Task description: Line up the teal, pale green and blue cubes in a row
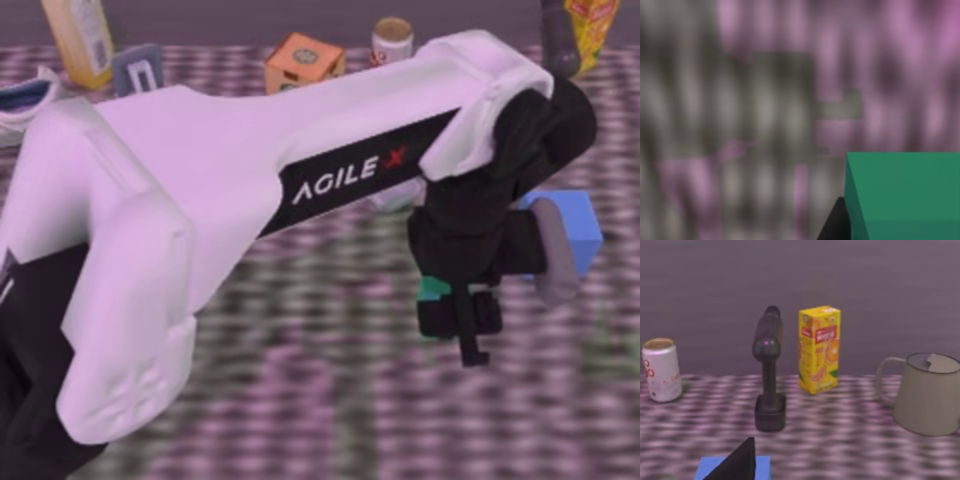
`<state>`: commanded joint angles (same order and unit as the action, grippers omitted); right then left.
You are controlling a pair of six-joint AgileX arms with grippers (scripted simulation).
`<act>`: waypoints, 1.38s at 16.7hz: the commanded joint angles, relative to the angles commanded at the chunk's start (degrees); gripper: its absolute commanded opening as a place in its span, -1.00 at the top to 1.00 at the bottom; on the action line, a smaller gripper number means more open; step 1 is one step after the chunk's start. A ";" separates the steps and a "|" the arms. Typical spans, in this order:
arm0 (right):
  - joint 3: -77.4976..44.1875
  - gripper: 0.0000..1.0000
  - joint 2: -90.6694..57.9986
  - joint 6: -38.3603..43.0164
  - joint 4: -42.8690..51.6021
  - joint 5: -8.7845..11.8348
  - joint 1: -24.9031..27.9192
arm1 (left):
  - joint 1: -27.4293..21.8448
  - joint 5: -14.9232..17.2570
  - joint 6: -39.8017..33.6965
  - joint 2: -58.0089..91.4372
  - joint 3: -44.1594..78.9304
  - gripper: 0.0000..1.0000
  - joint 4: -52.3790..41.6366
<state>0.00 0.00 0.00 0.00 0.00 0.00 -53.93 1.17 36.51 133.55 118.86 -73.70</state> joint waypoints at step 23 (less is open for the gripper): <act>0.00 -1.00 0.00 0.00 0.00 0.00 0.00 | -0.19 0.03 -0.06 3.22 -10.20 -0.66 13.36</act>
<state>0.00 0.00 0.00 0.00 0.00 0.00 -54.12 1.20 36.45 136.77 108.66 -60.35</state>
